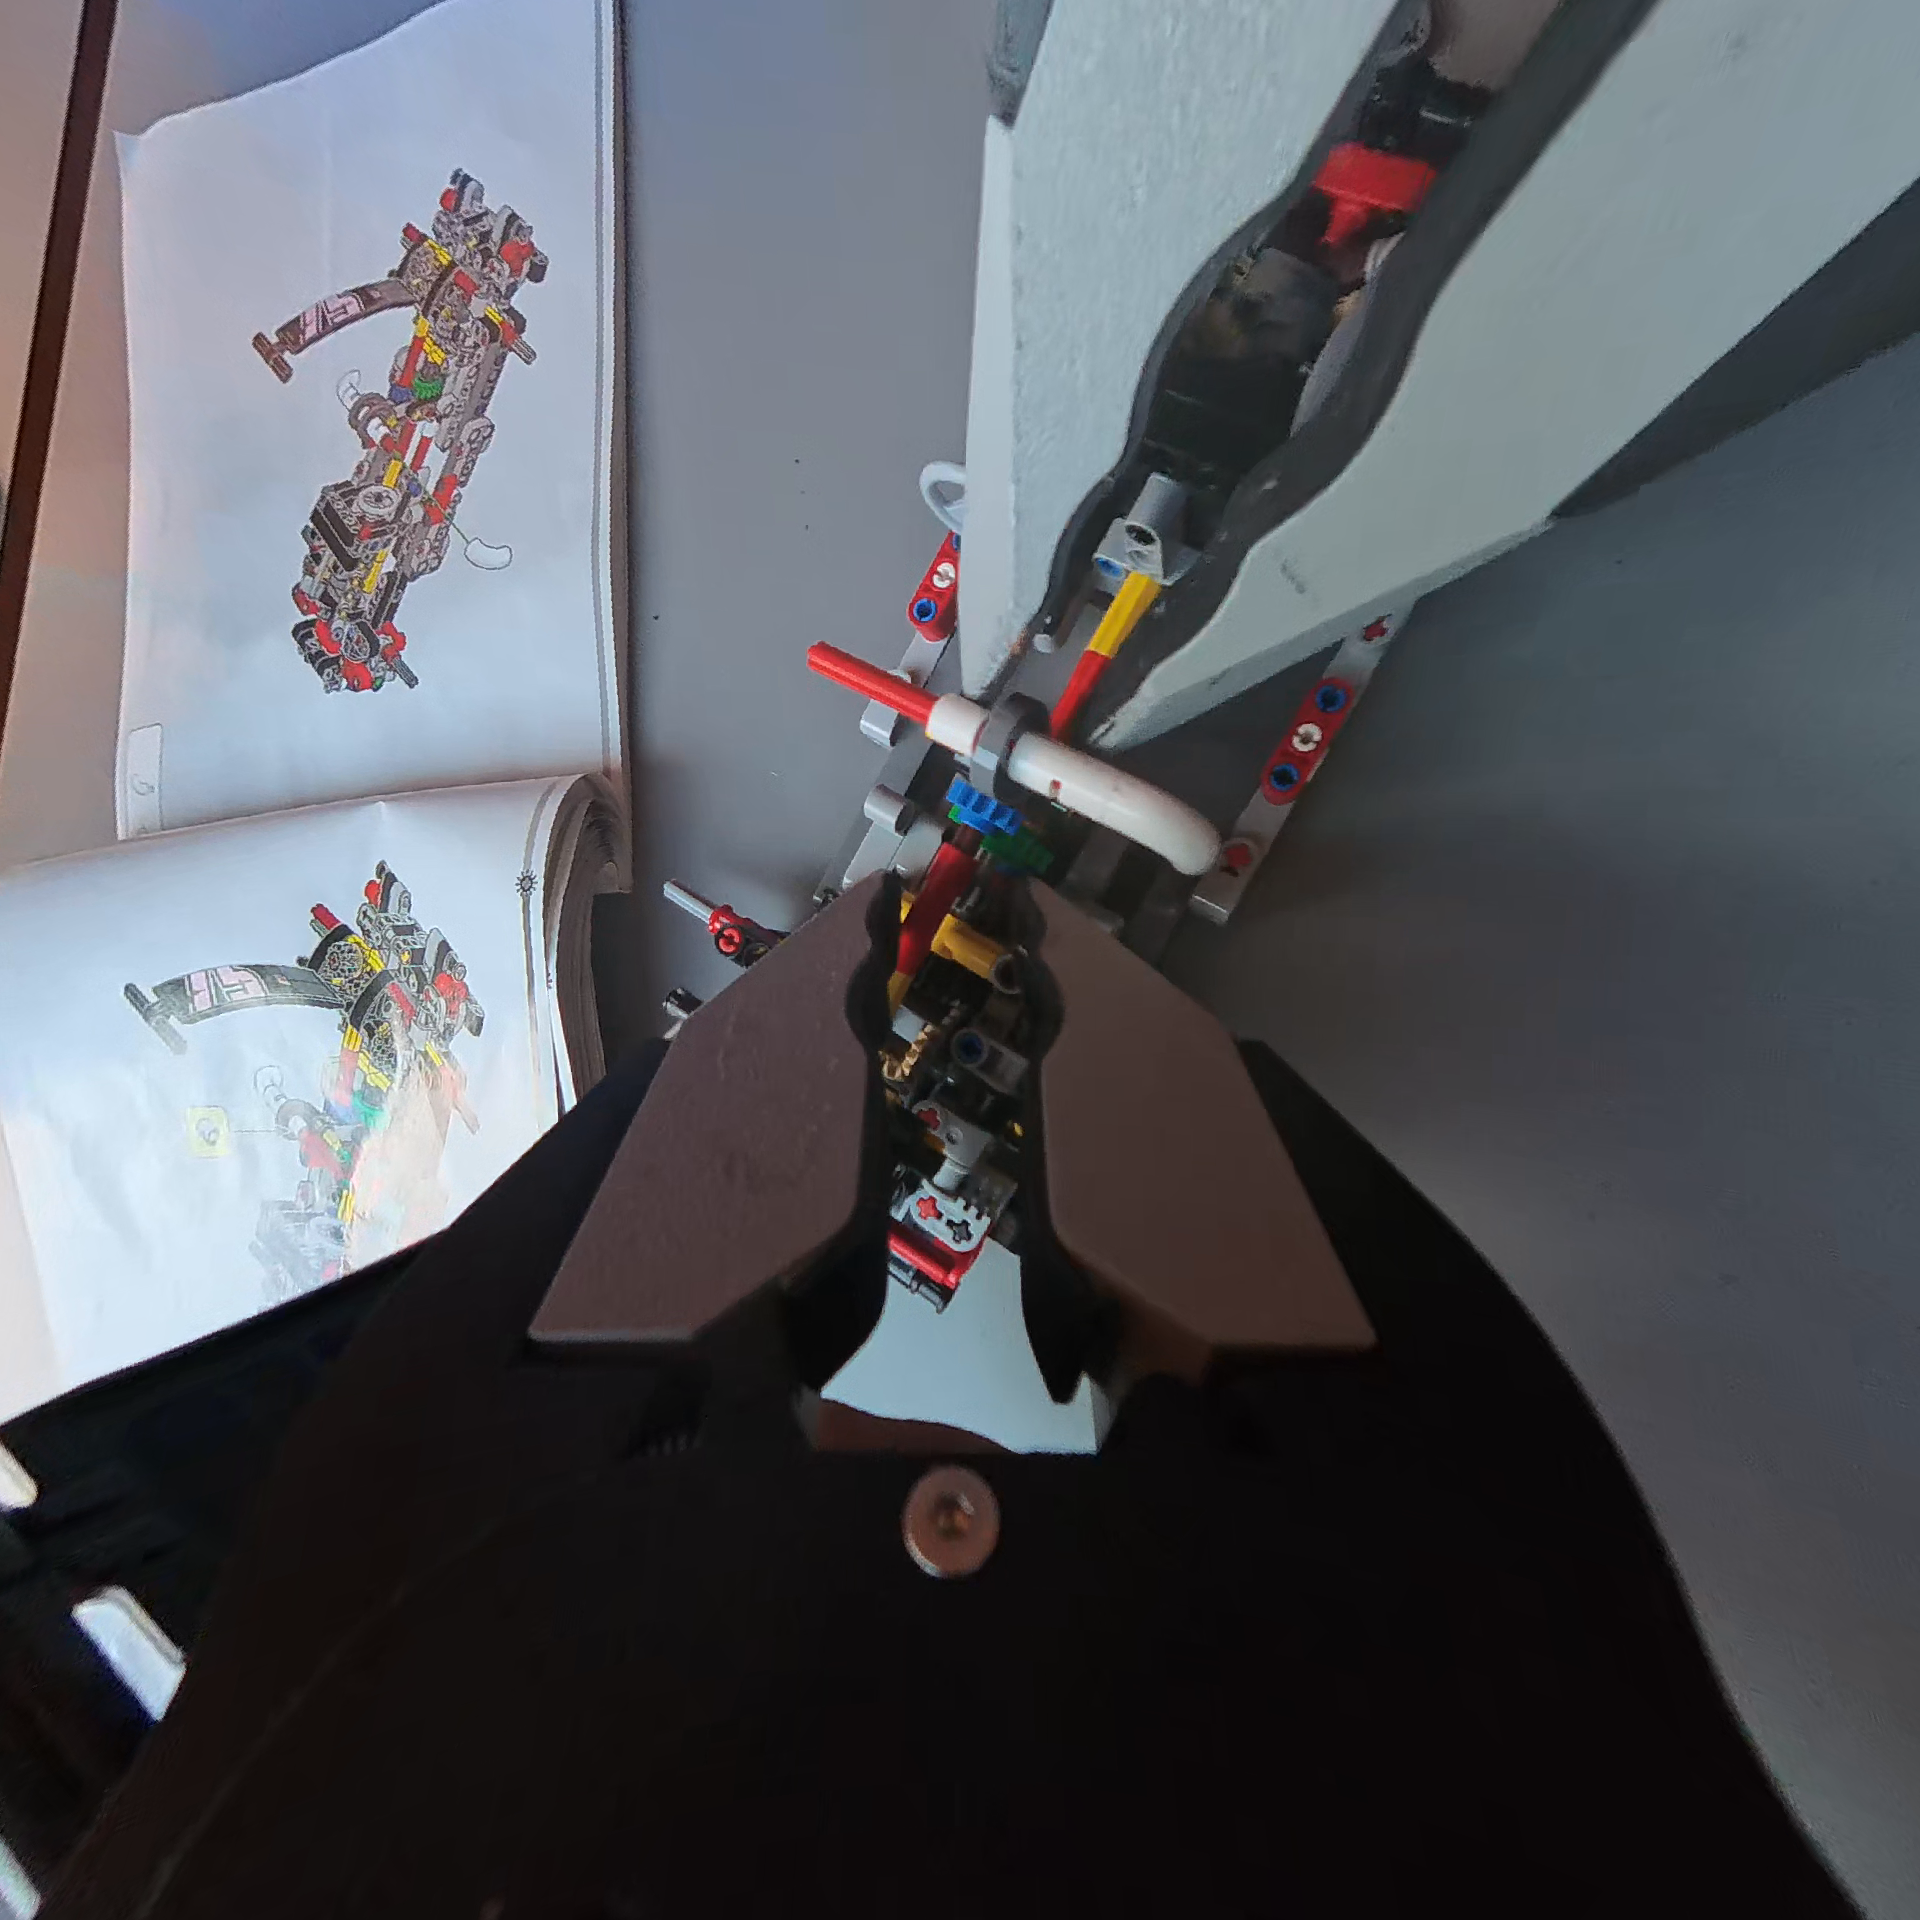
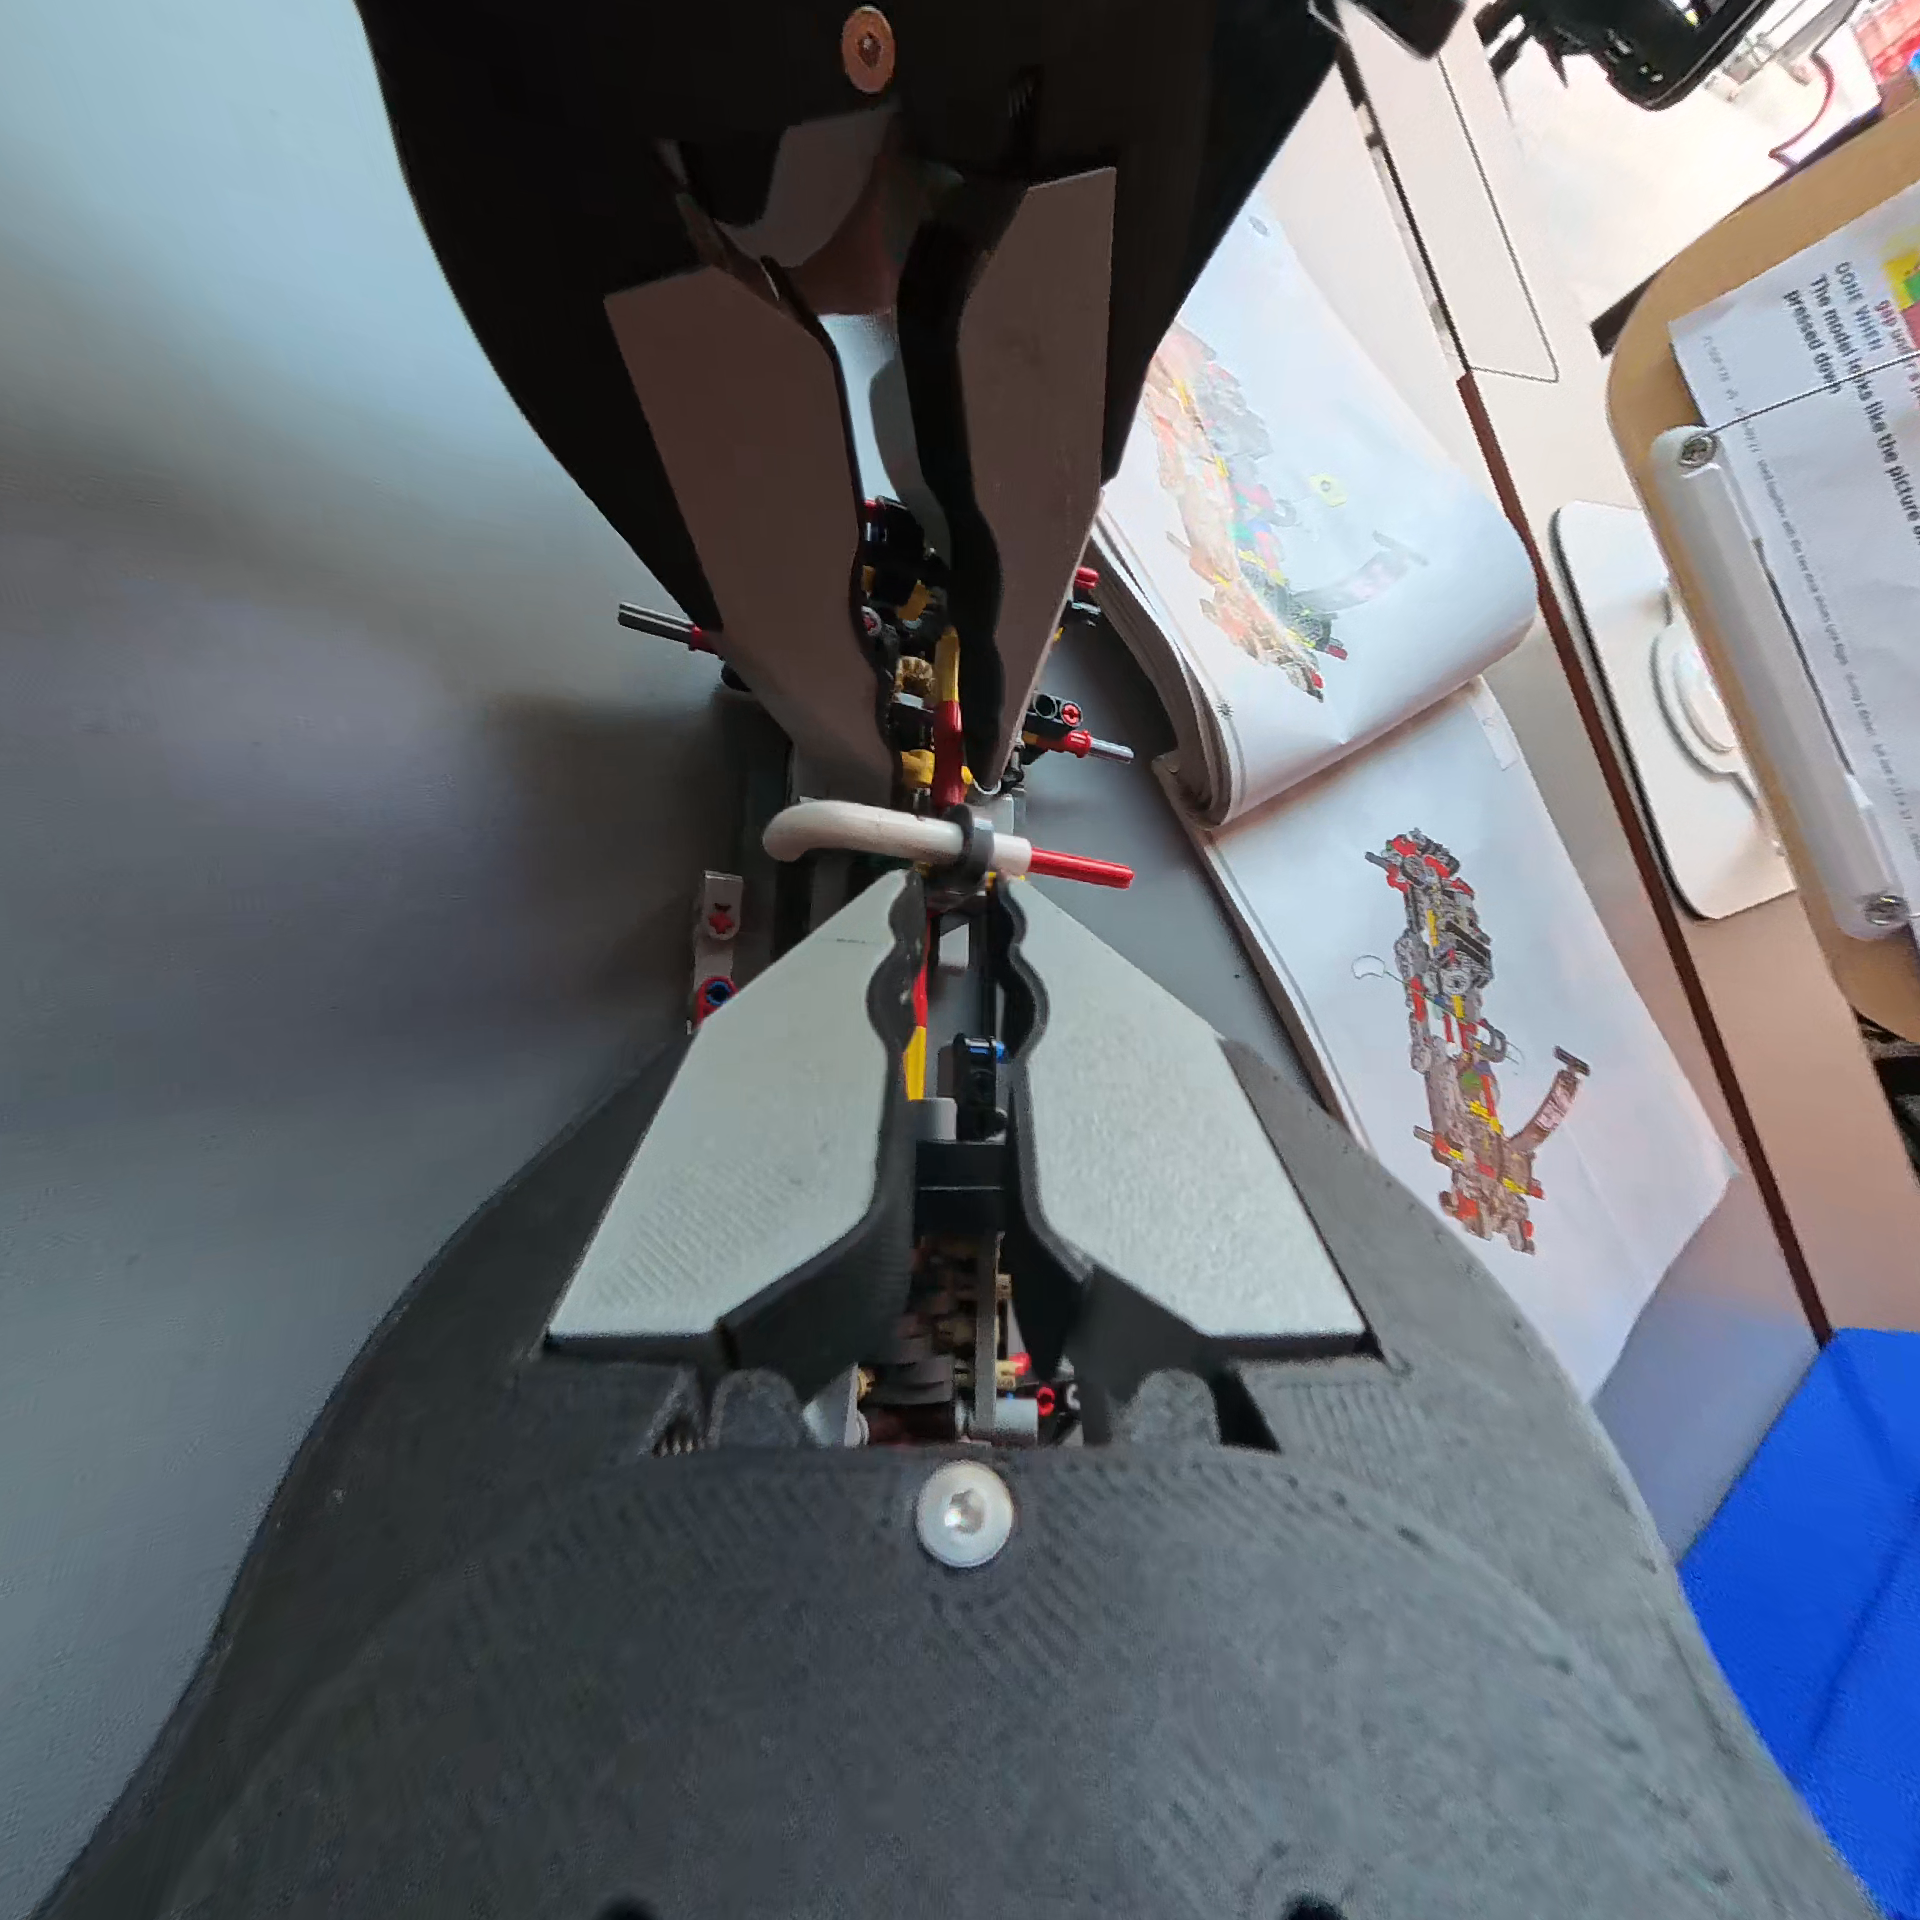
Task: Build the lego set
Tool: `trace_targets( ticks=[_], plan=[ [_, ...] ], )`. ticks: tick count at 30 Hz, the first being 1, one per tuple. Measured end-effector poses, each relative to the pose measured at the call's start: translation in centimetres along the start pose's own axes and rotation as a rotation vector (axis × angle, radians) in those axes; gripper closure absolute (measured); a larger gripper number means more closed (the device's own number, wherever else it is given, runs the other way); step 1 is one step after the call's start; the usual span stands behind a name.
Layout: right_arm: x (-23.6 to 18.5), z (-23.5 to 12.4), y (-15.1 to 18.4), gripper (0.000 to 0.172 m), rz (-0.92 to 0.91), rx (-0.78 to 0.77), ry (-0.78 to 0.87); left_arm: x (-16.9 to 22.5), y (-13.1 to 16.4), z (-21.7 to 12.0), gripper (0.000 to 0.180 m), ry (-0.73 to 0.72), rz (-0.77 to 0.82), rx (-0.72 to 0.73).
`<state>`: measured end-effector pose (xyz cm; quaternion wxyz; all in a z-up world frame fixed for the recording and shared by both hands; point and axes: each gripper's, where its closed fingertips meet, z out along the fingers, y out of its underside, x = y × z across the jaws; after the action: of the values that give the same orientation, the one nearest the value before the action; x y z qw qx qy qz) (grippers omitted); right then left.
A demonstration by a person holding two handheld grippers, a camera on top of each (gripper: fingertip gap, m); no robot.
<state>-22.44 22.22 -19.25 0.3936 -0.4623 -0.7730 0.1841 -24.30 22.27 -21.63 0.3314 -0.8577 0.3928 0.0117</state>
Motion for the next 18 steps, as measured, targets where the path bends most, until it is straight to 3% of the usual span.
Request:
trace_targets(
  ticks=[4,9,12,18],
  plan=[
    [0.14,0.08,0.00,0.164,-0.078,-0.017,0.068,0.05,-0.02,0.08,0.162,-0.002,0.013,-0.012],
    [0.04,-0.02,-0.02,0.166,-0.001,-0.015,0.054,0.02,-0.22,-0.04,0.162,-0.003,-0.013,0.018],
    [0.11,-0.36,0.02,0.146,0.023,-0.038,0.057,-0.14,-0.12,0.01,0.164,-0.015,-0.020,0.004],
    [0.72,-0.27,0.05,0.144,-0.003,-0.060,0.140,-0.11,-0.10,0.13,0.162,-0.026,-0.025,-0.010]
  ],
)
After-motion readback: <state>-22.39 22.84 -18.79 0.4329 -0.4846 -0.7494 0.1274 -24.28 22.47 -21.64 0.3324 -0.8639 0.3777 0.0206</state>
